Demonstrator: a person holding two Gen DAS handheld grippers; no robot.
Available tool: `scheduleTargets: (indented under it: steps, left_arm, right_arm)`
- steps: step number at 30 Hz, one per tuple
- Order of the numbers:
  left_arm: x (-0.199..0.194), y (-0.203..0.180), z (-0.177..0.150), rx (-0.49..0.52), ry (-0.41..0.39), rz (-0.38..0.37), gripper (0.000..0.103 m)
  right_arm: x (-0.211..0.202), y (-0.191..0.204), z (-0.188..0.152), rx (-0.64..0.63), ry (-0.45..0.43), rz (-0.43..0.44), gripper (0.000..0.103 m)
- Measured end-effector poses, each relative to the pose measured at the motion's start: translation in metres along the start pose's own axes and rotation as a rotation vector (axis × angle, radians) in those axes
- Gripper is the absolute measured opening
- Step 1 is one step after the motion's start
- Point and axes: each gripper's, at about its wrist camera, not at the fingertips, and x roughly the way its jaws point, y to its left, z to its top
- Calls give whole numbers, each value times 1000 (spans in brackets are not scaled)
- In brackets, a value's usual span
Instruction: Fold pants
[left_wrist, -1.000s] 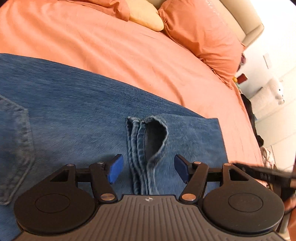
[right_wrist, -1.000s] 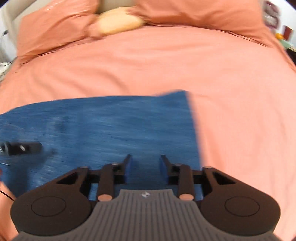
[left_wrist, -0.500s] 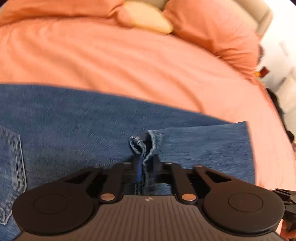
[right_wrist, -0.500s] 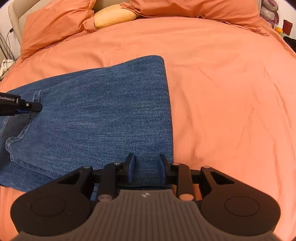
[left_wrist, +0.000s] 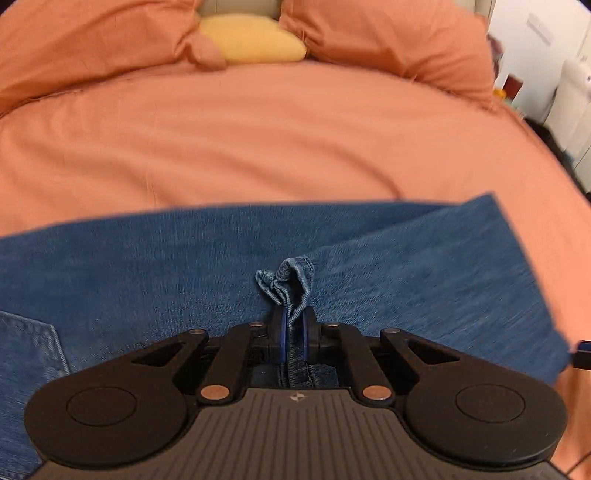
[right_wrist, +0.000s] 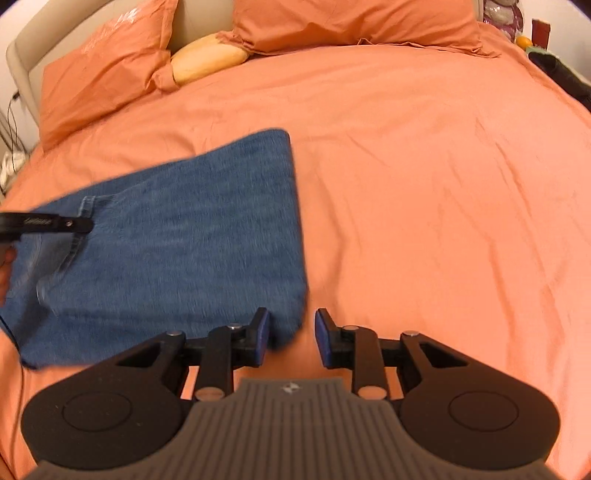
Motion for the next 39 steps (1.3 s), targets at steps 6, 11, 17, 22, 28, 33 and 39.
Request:
scheduleTargets:
  steps: [6,11,17,22,28,33,39]
  left_arm:
    - [4,-5,1,58,29,18,11]
    - [8,0,2,43,39,-2,15]
    - [8,7,-1,21,26,-22,21]
    - [-1,12,4,-29,34,-42,27]
    - [-49,39,-2,-37,-8,-16,44]
    - [-94,88,-19,-116,-43,17,45]
    - [-142,152,-49,-256,-99,54,49]
  right_arm:
    - [-7,6,-10,-84,-57,-12,14]
    - [-2,8,9,-45,-106,11,10]
    - [36,20,-17,-73,-35,-61,10]
    - [35,22,-15,-69,-4,-89,10]
    - [6,33,-2,-58,-29,-64,14]
    - [-14,74,-2,-165,-46,-17,14]
    - [-12,139,7,-319,-37,39,14]
